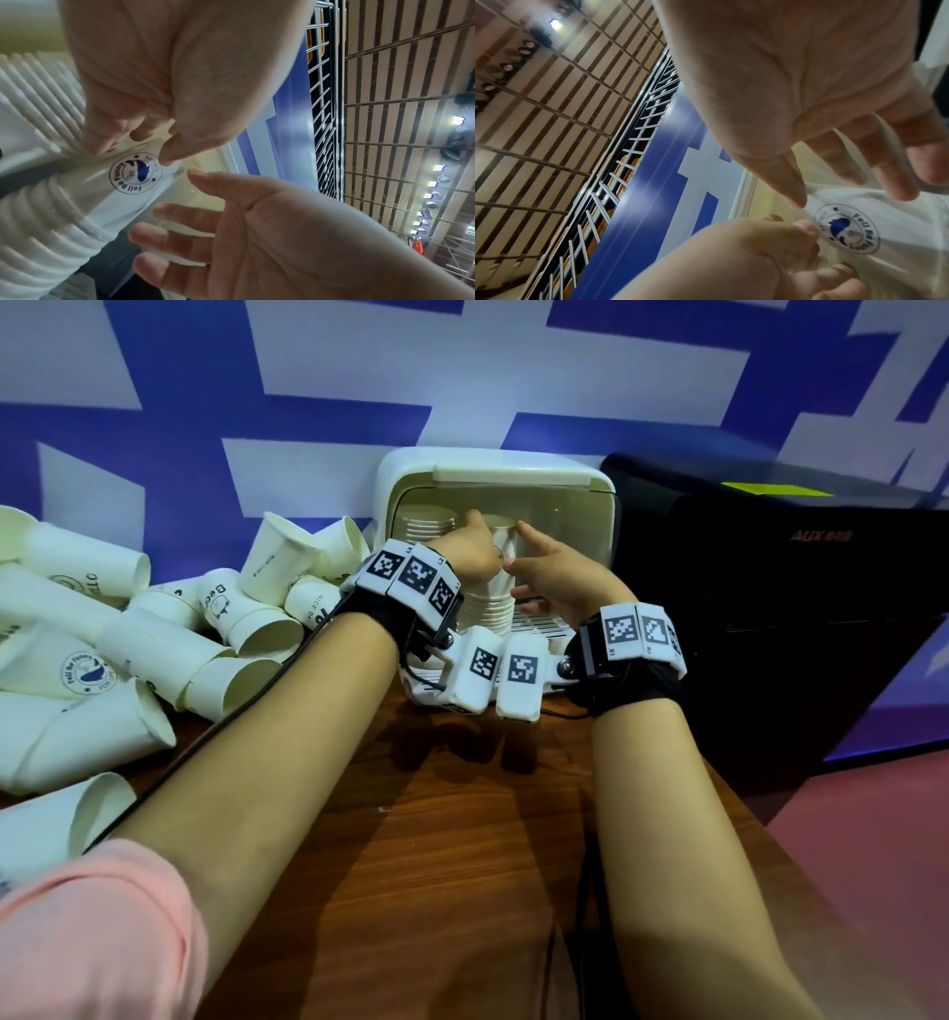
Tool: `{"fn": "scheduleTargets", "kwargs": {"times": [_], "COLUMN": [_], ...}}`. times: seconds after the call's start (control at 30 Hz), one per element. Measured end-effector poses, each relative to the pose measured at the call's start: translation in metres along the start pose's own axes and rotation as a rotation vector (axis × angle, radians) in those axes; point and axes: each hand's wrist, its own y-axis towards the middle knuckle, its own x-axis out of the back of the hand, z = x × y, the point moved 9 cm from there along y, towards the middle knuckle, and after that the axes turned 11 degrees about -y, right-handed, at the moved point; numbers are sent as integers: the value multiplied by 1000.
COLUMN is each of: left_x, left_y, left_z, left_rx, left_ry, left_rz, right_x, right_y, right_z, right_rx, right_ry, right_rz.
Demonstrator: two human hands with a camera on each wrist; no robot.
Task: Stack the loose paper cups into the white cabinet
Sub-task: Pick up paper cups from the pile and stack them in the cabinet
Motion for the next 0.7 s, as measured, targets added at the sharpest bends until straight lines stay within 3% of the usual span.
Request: {"fn": "scheduleTargets", "kwargs": {"times": [0.23, 0.37, 0.53, 0.7], "left_x": [28, 59, 101, 124], "left_y": [-39, -62, -92, -104], "left_z": [1, 29, 86, 141], "left_rx": [-146, -146, -5, 211], "left_ry": [-123, -186, -161, -13], "left_rz": [19, -12, -81, -49], "right_x": [17, 5, -56, -128], "right_y": [-18, -36, -52, -58], "right_z": [38, 69, 104, 112], "right_rx": [94, 200, 328, 380], "right_ry": [-84, -33, -104, -233], "right_rz": [-143, -163, -48, 114]}}
